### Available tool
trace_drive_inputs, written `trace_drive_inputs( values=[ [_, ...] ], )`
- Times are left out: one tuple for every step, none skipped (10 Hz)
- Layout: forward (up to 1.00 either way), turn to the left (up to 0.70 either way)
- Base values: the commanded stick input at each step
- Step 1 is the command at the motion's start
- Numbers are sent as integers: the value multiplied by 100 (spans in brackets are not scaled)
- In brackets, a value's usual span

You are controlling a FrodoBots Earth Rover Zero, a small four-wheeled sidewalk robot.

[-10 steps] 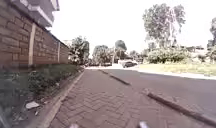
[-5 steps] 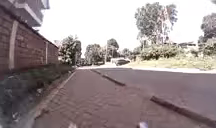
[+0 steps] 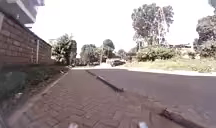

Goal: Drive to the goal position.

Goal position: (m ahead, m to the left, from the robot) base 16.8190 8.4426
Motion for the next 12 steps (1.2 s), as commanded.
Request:
trace_drive_inputs(
  values=[
    [100, 16],
    [100, 8],
    [100, 0],
    [100, 0],
    [100, 0],
    [100, 0],
    [100, 0],
    [100, 9],
    [100, 13],
    [100, 6],
    [100, 0],
    [100, 0]
  ],
)
